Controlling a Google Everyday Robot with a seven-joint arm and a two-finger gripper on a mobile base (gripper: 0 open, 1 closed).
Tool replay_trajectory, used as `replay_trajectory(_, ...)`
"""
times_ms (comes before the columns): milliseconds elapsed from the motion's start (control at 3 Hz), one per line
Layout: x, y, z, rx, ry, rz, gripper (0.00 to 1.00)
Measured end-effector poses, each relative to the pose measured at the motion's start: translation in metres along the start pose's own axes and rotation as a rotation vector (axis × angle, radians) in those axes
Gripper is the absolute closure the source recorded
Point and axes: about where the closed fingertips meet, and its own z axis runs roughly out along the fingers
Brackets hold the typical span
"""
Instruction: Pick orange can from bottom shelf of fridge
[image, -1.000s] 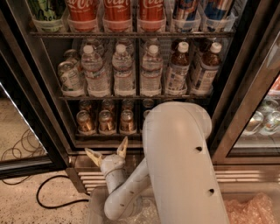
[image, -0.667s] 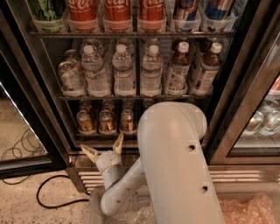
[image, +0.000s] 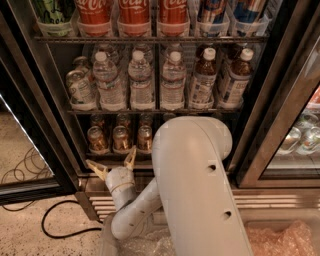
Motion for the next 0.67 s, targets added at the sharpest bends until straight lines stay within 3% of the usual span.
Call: replay_trajectory(667, 0.0012, -0.0112, 0.0056, 0.023, -0.001, -0.018, 0.22)
